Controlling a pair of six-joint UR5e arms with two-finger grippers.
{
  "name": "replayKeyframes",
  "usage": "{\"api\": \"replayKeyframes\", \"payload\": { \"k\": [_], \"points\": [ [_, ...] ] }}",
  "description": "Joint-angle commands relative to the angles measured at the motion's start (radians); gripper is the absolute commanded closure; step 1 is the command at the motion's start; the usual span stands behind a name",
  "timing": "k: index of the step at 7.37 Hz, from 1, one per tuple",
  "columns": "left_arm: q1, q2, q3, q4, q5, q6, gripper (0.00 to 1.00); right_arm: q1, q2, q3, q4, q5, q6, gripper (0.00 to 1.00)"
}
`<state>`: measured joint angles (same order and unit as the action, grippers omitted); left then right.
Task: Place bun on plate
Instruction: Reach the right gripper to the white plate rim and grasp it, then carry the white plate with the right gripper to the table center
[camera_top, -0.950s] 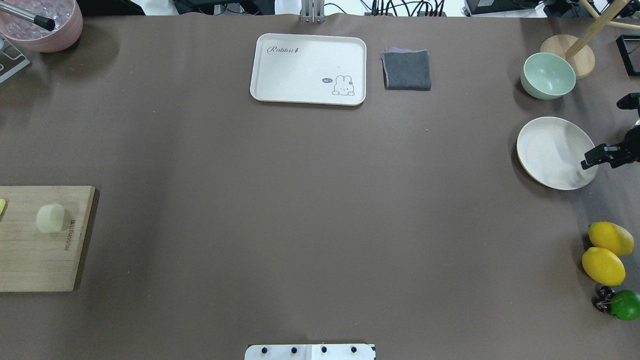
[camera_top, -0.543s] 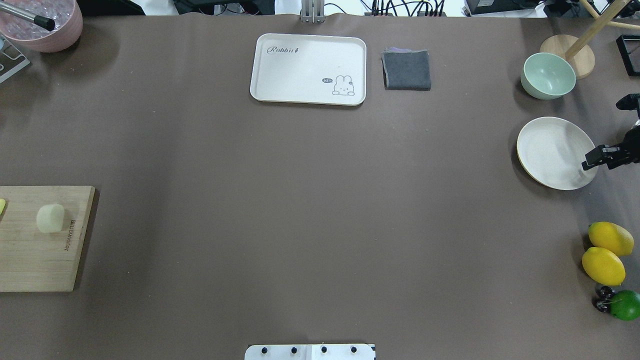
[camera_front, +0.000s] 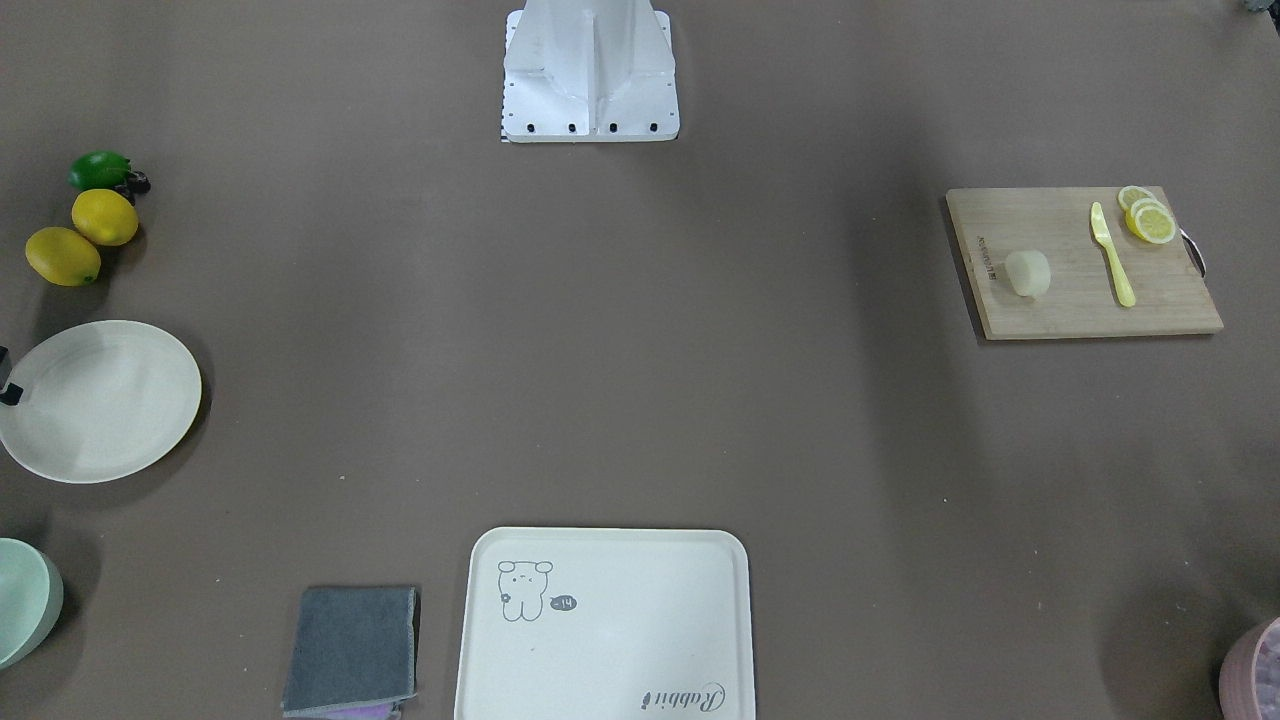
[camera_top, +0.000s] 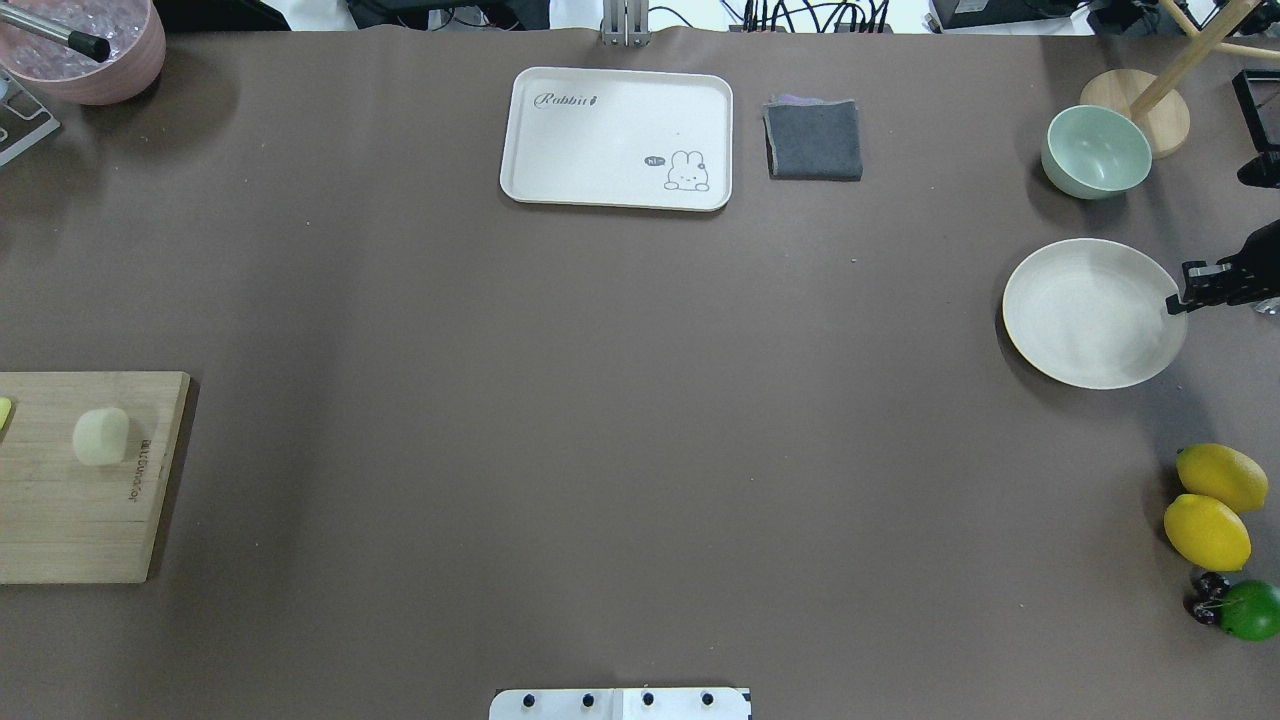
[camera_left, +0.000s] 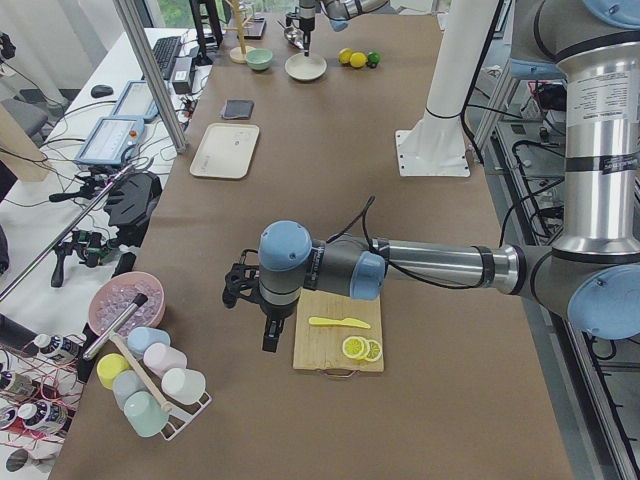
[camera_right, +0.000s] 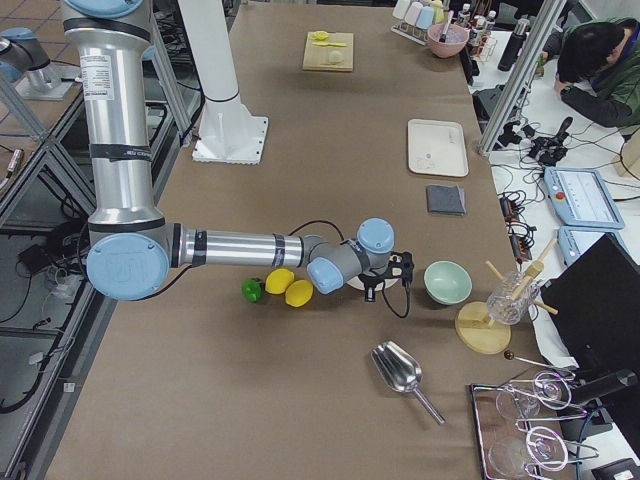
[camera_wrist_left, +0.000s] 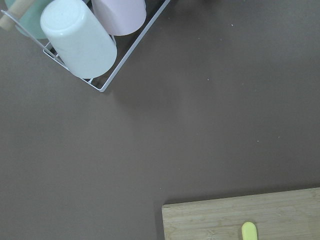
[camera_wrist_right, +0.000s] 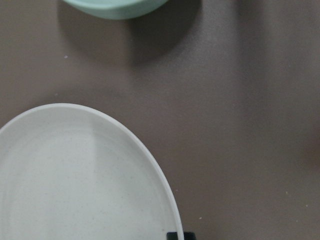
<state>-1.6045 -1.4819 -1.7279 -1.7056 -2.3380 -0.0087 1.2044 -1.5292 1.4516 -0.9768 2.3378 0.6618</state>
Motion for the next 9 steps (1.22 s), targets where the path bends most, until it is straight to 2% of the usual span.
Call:
{"api": "replayKeyframes", "payload": {
  "k": [1, 3, 4, 5, 6, 8, 9],
  "points": [
    [0.001, -0.001, -0.037, 0.003, -0.009, -0.004, 0.02, 0.043, -0.008, 0.067, 0.0, 0.078, 0.018, 1.0],
    [0.018, 0.002, -0.07, -0.015, -0.024, -0.004, 0.02, 0.021, 0.004, 0.177, 0.003, 0.072, 0.182, 1.0],
    [0.021, 0.018, -0.044, -0.061, -0.023, -0.001, 0.02, -0.015, 0.003, 0.246, 0.001, 0.068, 0.262, 1.0],
    [0.026, 0.023, -0.009, -0.131, -0.073, -0.045, 0.02, -0.061, 0.001, 0.303, 0.001, 0.049, 0.321, 1.0],
    [0.041, 0.022, -0.012, -0.144, -0.155, -0.2, 0.02, -0.13, 0.001, 0.356, 0.001, -0.025, 0.396, 1.0],
    [0.098, 0.02, -0.022, -0.244, -0.17, -0.26, 0.02, -0.295, 0.052, 0.395, 0.0, -0.203, 0.548, 1.0],
    [0.145, -0.026, -0.016, -0.244, -0.175, -0.314, 0.02, -0.39, 0.096, 0.395, 0.0, -0.304, 0.621, 1.0]
  ]
}}
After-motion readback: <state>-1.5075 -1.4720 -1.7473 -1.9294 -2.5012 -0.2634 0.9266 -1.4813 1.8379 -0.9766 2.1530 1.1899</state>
